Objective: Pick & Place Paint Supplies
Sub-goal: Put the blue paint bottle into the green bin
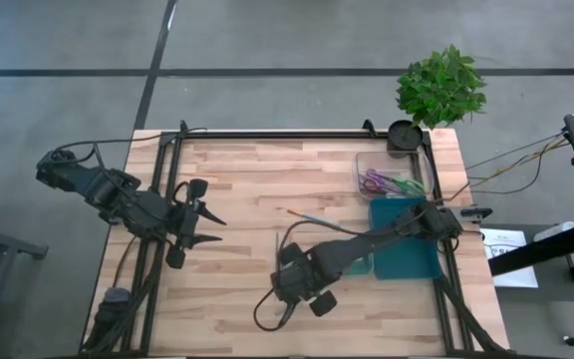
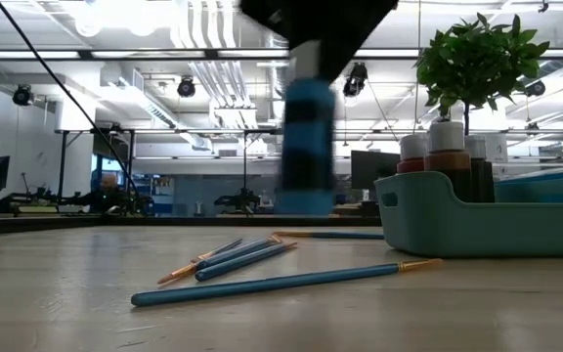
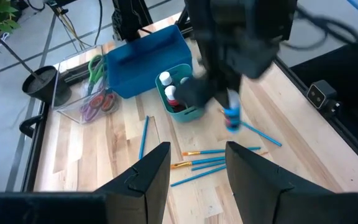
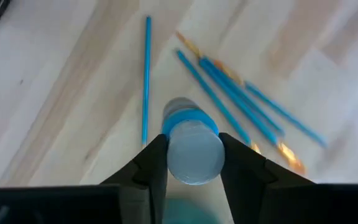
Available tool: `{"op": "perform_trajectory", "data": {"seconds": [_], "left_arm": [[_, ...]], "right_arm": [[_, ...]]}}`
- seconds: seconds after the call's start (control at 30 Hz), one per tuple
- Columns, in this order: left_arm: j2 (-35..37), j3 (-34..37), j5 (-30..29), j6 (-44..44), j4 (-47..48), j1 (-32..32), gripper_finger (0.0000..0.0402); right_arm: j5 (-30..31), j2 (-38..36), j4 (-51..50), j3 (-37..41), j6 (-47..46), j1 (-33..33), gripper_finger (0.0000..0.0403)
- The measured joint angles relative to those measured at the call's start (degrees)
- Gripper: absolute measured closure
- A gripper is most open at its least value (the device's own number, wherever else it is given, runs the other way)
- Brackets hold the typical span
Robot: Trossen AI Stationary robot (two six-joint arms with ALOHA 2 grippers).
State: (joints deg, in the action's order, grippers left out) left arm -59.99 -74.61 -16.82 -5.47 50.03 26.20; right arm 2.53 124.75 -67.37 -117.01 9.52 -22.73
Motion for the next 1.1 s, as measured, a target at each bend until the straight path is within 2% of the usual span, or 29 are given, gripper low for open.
{"op": "perform_trajectory", "data": {"seconds": [0.1, 0.37, 0.63, 0.8, 0.9, 1.1], "left_arm": [[0.0, 0.0, -0.1, 0.1, 0.5, 0.0, 0.024], [0.0, 0.0, 0.0, 1.5, 1.0, 0.0, 0.024], [-0.2, 0.0, 0.3, 1.7, 0.9, 0.0, 0.024], [-0.2, 0.0, 0.3, 1.8, 0.7, 0.0, 0.024], [-0.2, 0.0, 0.3, 2.0, 0.6, 0.0, 0.024], [-0.2, 0.0, 0.3, 2.2, 0.7, 0.0, 0.024]], "right_arm": [[2.0, -2.4, -4.9, 0.1, -4.9, -1.0, 0.0292], [1.9, -8.7, -11.0, 3.9, -22.6, -6.5, 0.0292], [6.9, -22.6, -5.4, 21.7, -44.7, -11.8, 0.0292], [7.9, -29.9, -2.9, 31.2, -53.3, -9.9, 0.0292], [4.7, -31.8, -2.8, 35.2, -56.4, -7.6, 0.0292], [2.2, -32.1, -2.0, 37.0, -56.7, -3.3, 0.0292]]}}
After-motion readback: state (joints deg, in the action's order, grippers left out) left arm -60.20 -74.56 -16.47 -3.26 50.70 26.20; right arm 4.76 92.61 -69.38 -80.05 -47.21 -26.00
